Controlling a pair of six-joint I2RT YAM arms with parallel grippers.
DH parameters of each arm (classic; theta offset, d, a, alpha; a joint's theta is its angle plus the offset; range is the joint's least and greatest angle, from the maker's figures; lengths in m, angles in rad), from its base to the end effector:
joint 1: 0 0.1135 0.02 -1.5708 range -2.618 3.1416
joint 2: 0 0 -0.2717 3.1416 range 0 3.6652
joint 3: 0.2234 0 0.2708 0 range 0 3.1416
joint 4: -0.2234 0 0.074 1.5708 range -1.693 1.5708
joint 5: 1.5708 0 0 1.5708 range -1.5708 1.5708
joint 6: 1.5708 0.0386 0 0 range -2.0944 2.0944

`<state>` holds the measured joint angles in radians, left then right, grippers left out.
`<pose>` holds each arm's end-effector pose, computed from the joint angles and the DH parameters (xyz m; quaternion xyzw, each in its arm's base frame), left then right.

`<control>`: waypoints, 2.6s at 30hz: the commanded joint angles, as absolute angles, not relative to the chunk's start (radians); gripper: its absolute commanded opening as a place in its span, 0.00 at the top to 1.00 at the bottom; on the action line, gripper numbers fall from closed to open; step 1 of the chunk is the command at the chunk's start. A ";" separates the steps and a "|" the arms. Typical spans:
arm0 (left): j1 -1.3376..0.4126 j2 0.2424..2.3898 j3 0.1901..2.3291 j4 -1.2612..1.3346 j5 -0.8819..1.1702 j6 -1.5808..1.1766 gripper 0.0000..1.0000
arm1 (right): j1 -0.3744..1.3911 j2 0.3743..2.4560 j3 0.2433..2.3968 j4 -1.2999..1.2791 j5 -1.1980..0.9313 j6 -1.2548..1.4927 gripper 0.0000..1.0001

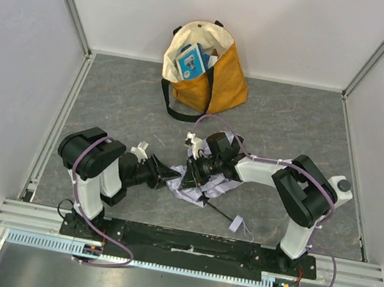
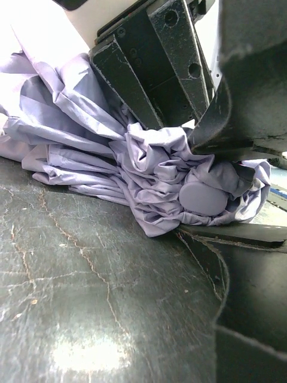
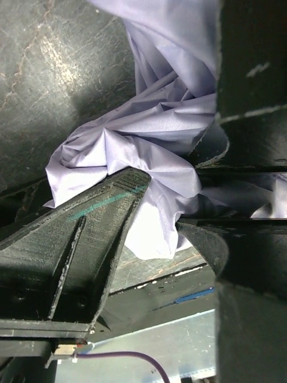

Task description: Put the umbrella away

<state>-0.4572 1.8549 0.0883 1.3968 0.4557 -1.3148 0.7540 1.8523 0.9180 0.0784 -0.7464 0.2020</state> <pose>0.1764 -0.1057 0.0643 -0.2181 0.7840 -0.5442 0.2038 0.2501 0.2709 0.1205 -0.3604 0.8045 0.4531 0.1322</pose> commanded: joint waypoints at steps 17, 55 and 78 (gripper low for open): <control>-0.480 1.586 0.104 0.984 0.390 -1.118 0.98 | 0.838 1.425 0.940 -0.370 0.043 0.417 0.18; -0.479 1.502 0.144 0.945 0.601 -1.103 0.98 | 0.603 1.331 0.617 -0.055 0.249 0.669 1.00; -0.477 1.378 0.290 0.404 0.561 -0.991 0.98 | 1.206 1.337 0.997 -0.475 0.599 0.207 0.26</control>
